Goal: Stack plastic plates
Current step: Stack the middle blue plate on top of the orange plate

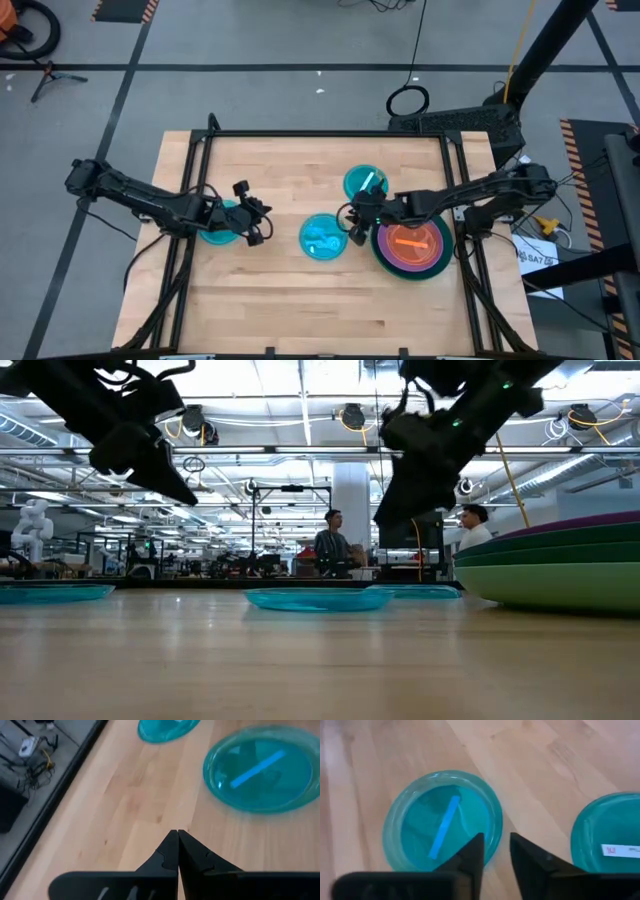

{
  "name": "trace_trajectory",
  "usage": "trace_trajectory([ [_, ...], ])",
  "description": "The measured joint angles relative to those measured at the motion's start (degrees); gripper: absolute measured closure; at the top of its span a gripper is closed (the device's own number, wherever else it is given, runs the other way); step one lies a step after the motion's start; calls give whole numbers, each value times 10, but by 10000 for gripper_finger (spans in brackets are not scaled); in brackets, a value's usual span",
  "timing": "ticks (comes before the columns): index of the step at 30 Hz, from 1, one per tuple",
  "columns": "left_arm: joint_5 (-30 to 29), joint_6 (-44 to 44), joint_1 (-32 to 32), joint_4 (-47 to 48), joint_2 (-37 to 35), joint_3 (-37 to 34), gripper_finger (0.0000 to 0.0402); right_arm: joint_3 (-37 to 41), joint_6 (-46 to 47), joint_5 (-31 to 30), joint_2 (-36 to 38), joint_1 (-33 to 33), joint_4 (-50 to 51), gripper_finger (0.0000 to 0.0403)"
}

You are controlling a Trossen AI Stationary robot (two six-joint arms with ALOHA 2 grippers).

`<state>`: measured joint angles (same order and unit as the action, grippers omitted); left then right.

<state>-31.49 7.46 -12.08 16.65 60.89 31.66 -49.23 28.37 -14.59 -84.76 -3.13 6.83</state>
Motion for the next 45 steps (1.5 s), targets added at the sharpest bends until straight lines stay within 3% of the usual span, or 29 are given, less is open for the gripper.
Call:
trace_trajectory([
  [6, -6, -18, 1, -22, 6, 0, 400, -61, 29, 64, -78, 30, 28, 241],
  [12, -15, -13, 2, -18, 6, 0, 400, -156, 69, 85, -165, 57, 154, 230],
  [17, -15, -13, 2, -18, 6, 0, 400, -212, 64, 89, -216, 62, 222, 241],
  [31, -15, -11, 0, -14, 6, 0, 400, -222, 59, 117, -259, 61, 190, 274],
  [45, -15, -8, 0, -15, 6, 0, 400, -222, 53, 117, -260, 61, 169, 370],
])
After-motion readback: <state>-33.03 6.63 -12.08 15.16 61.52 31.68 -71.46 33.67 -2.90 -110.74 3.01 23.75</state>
